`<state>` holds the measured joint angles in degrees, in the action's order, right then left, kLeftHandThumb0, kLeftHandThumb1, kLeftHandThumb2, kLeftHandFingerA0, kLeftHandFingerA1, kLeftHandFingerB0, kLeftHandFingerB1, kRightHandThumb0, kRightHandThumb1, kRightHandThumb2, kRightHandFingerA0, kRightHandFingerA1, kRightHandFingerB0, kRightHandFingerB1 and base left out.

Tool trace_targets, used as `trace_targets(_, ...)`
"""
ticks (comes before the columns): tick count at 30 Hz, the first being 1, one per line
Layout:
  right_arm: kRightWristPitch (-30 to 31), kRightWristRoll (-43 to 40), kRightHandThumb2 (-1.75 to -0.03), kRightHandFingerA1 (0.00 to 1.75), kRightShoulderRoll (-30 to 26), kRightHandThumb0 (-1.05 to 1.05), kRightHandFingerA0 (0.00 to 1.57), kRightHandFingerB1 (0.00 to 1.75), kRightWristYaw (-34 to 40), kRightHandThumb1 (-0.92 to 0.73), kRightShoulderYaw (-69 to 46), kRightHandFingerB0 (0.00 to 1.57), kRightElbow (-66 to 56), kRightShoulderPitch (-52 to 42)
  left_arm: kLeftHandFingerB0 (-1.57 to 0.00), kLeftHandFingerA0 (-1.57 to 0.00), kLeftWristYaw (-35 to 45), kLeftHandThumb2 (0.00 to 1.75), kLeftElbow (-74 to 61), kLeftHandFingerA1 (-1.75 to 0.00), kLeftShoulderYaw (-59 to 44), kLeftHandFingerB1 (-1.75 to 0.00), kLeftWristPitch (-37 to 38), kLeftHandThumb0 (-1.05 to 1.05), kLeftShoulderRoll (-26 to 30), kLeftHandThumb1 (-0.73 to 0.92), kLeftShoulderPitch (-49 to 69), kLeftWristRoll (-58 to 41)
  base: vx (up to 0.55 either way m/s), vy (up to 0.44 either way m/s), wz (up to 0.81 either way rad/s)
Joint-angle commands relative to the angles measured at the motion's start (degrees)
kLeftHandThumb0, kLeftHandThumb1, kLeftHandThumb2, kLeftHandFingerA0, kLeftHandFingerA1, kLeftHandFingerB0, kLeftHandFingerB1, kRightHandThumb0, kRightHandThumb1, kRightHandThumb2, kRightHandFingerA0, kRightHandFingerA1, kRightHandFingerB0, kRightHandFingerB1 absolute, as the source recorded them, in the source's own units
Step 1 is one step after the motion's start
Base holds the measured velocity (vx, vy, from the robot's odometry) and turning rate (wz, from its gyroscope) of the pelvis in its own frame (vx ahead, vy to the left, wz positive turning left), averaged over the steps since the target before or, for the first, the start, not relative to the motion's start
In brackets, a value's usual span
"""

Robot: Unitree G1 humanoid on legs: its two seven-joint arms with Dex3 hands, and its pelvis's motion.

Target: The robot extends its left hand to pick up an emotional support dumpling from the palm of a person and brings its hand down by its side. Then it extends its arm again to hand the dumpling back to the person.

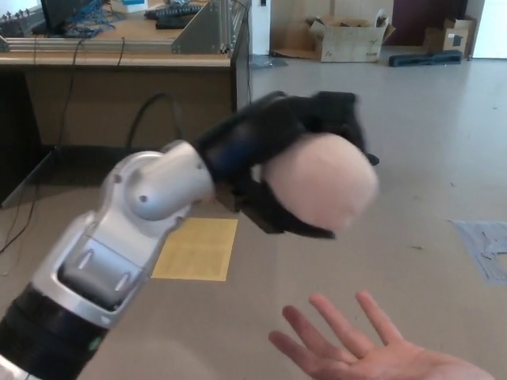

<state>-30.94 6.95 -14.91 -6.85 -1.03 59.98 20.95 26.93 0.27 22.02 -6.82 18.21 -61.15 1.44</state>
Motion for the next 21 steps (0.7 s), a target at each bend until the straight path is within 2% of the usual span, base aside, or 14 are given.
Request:
trace_targets(1, 1.12, 0.7, -0.79, 0.55, -0.69, -0.81, 0.61, 0.47, 0.34, -0.67, 0.69, 0.53, 0.6, 0.43, -0.52, -0.68, 6.77, 0.54, -5.36, -1.75, 3.68, -1.71, -4.81, -0.07, -1.56, 0.59, -2.08, 1.59, 0.0, 0.0, 0.0)
trace_targets(2, 1.12, 0.69, -0.79, 0.55, -0.71, -0.81, 0.61, 0.47, 0.37, -0.67, 0.76, 0.53, 0.62, 0.43, -0.52, -0.68, 6.87, 0.54, -5.56, -1.75, 3.62, -1.71, -5.04, -0.07, -1.57, 0.59, -2.0, 1.67, 0.0, 0.0, 0.0)
trace_targets(3, 1.14, 0.74, -0.65, 0.46, -0.82, -0.76, 0.6, 0.41, 0.22, -0.81, 0.9, 0.56, 0.56, 0.4, -0.49, -0.64, 7.55, 0.6, -7.02, -1.75, 4.45, -1.72, -6.27, -0.06, -1.72, 0.57, -1.29, 1.65, 0.0, 0.0, 0.0)
trace_targets(13, 0.89, 0.74, -0.65, 0.47, -0.96, -0.75, 0.61, 0.42, -0.54, -0.81, 1.25, 0.57, 1.08, 1.11, -0.53, -0.65, 10.59, 0.61, -12.2, -1.75, 6.85, -1.7, -10.56, -0.06, -2.01, 0.56, 2.13, 1.99, 0.0, 0.0, 0.0)
trace_targets(14, 0.33, 0.79, -0.64, 0.45, -0.85, -0.69, 0.54, 0.39, -0.36, -0.79, 1.29, 0.45, 1.23, 1.09, -0.49, -0.64, 10.85, 0.58, -13.59, -1.75, 7.66, -1.72, -11.24, -0.09, -1.75, 0.57, 3.28, 2.38, 0.0, 0.0, 0.0)
trace_targets(15, -0.09, 0.83, -0.64, 0.45, -0.76, -0.69, 0.54, 0.39, -0.22, -0.79, 1.32, 0.45, 1.36, 1.07, -0.49, -0.64, 11.06, 0.58, -14.63, -1.75, 8.26, -1.72, -11.76, -0.09, -1.57, 0.57, 4.15, 2.68, 0.0, 0.0, 0.0)
trace_targets(16, -1.1, -1.15, -0.65, 0.41, -0.17, -0.66, 0.44, 0.36, -2.21, -0.82, 0.2, 0.38, 1.9, 0.98, -0.49, -0.63, 11.68, 0.59, -16.83, -1.75, 9.73, -1.71, -13.18, -0.1, -1.36, 0.58, 5.78, 3.11, 0.0, 0.0, 0.0)
trace_targets(17, -1.29, -1.72, -0.65, 0.41, -0.02, -0.66, 0.44, 0.36, -2.83, -0.82, -0.13, 0.38, 2.04, 0.97, -0.49, -0.63, 11.84, 0.59, -17.25, -1.75, 9.95, -1.71, -13.53, -0.1, -1.38, 0.58, 6.04, 3.21, 0.0, 0.0, 0.0)
trace_targets(18, -1.82, -3.12, -0.64, 0.4, 0.67, -0.59, 0.49, 0.38, -4.14, -0.81, -1.03, 0.47, 2.49, 1.14, -0.5, -0.62, 12.13, 0.57, -17.96, -1.75, 10.57, -1.64, -13.33, -0.1, -1.22, 0.6, 7.05, 3.55, 0.0, 0.0, 0.0)
trace_targets(21, -2.23, -3.49, -0.64, 0.4, 1.01, -0.59, 0.49, 0.38, -4.9, -0.81, -1.73, 0.47, 2.95, 1.33, -0.5, -0.62, 12.45, 0.57, -18.63, -1.75, 10.68, -1.64, -13.64, -0.1, -1.31, 0.6, 7.68, 4.06, 0.0, 0.0, 0.0)
